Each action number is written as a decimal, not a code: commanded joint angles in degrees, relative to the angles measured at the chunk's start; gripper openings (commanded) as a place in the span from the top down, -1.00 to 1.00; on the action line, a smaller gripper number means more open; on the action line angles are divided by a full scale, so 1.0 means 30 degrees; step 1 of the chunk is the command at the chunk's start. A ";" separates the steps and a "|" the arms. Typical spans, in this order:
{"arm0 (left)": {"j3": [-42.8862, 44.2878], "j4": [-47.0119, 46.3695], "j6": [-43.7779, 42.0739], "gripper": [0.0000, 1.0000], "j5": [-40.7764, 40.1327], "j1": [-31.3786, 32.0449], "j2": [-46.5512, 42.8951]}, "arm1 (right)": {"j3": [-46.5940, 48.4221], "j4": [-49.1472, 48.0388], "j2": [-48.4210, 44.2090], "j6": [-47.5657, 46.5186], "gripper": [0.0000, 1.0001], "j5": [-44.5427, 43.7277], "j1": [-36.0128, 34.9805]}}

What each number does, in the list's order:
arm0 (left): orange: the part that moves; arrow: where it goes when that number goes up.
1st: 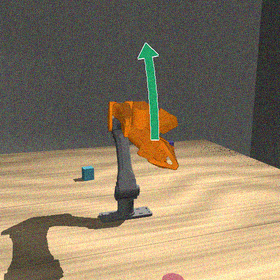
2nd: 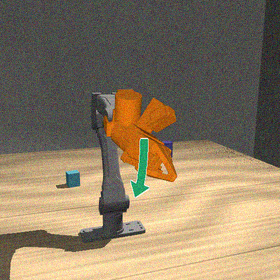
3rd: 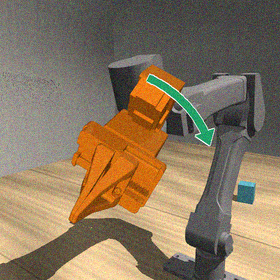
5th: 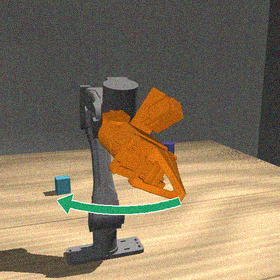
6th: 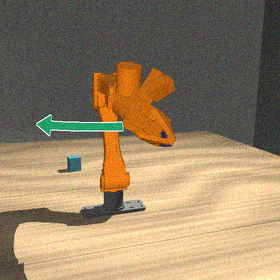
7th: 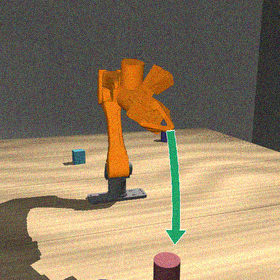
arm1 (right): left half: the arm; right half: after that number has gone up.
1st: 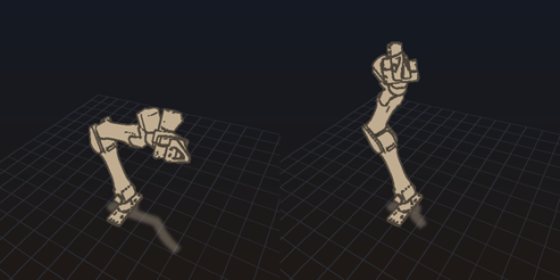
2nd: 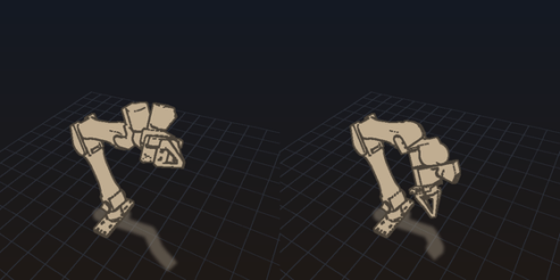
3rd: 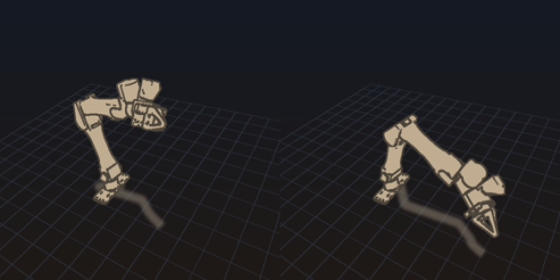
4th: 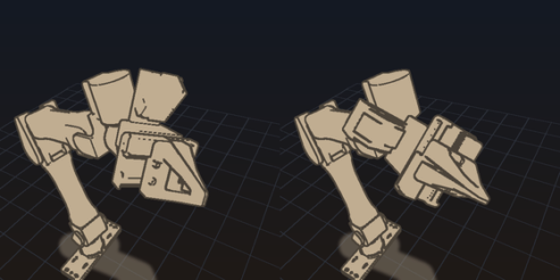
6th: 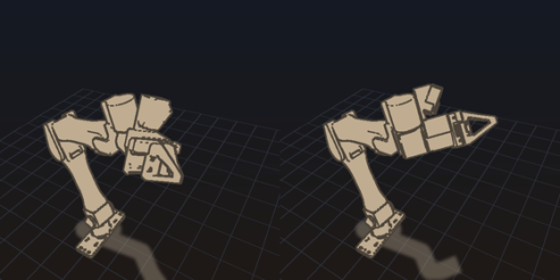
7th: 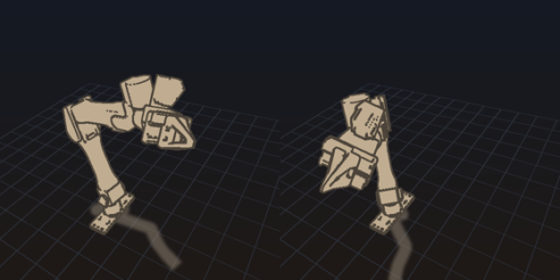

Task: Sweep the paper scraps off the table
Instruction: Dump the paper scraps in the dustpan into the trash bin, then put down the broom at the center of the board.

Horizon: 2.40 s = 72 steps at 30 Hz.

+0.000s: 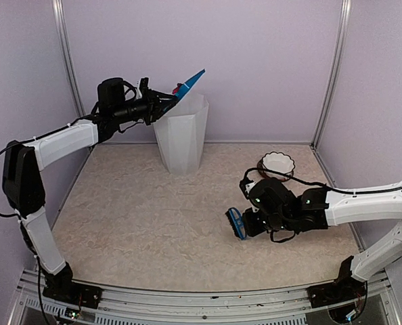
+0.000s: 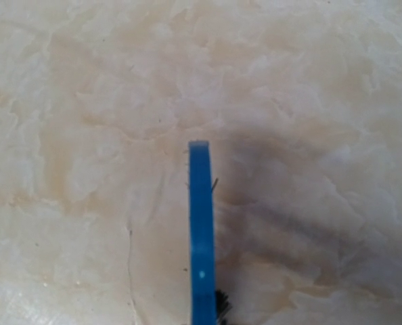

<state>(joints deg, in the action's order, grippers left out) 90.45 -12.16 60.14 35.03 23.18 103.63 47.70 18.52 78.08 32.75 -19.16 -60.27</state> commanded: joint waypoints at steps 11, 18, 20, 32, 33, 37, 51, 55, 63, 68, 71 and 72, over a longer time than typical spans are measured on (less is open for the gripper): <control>-0.1095 -1.0470 1.1347 1.00 0.0015 -0.0077 0.2109 | -0.0313 -0.0774 -0.0360 0.0813 1.00 0.0105 0.0139; -0.2849 -1.6038 1.5607 1.00 -0.3207 0.0721 0.2312 | -0.0307 -0.0898 -0.0520 0.0917 1.00 0.0098 0.0138; -0.3176 -1.7318 1.6394 1.00 -0.4065 0.0922 0.2514 | -0.0103 -0.0780 -0.0482 0.0918 1.00 0.0116 0.0119; -0.2224 -2.0407 1.8558 1.00 -0.6922 0.1889 0.4087 | -0.0018 -0.0478 -0.0643 0.1236 1.00 0.0051 0.0136; -0.2344 -2.0613 1.8592 1.00 -0.7100 0.2011 0.4030 | 0.0000 -0.0420 -0.0695 0.1240 1.00 0.0009 0.0124; -0.2889 -2.1090 1.7891 1.00 -0.7212 0.2461 0.3292 | -0.0034 -0.0304 -0.0925 0.1255 1.00 -0.0285 0.0125; -0.4394 -1.8351 1.3336 1.00 -0.2347 0.1806 -0.0352 | -0.0142 -0.0104 -0.2201 0.1242 1.00 -0.1217 0.0128; -0.5475 -1.7348 1.1345 1.00 -0.0720 0.1598 -0.1819 | 0.0038 -0.0060 -0.2743 0.0856 1.00 -0.1700 0.0132; -0.8704 -1.0057 0.3502 1.00 0.0215 0.0730 -0.7291 | 0.0058 -0.1022 -0.3643 0.0204 1.00 -0.1405 0.0465; -0.9764 -0.3573 -0.1769 1.00 -0.1696 0.0651 -1.0474 | -0.0151 -0.1871 -0.3811 0.0302 1.00 -0.0369 0.0930; -1.1005 -0.0632 -0.3746 1.00 -0.3584 0.0851 -1.2294 | -0.0574 -0.2760 -0.3911 0.0643 1.00 0.1095 0.1645; -1.1484 0.0231 -0.4313 1.00 -0.4325 0.0970 -1.2911 | -0.0798 -0.3144 -0.3935 0.0814 1.00 0.1638 0.1902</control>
<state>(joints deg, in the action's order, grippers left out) 60.36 -28.14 60.99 29.95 25.28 70.32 46.89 14.48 67.83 34.15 -20.03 -57.28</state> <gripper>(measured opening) 0.164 0.044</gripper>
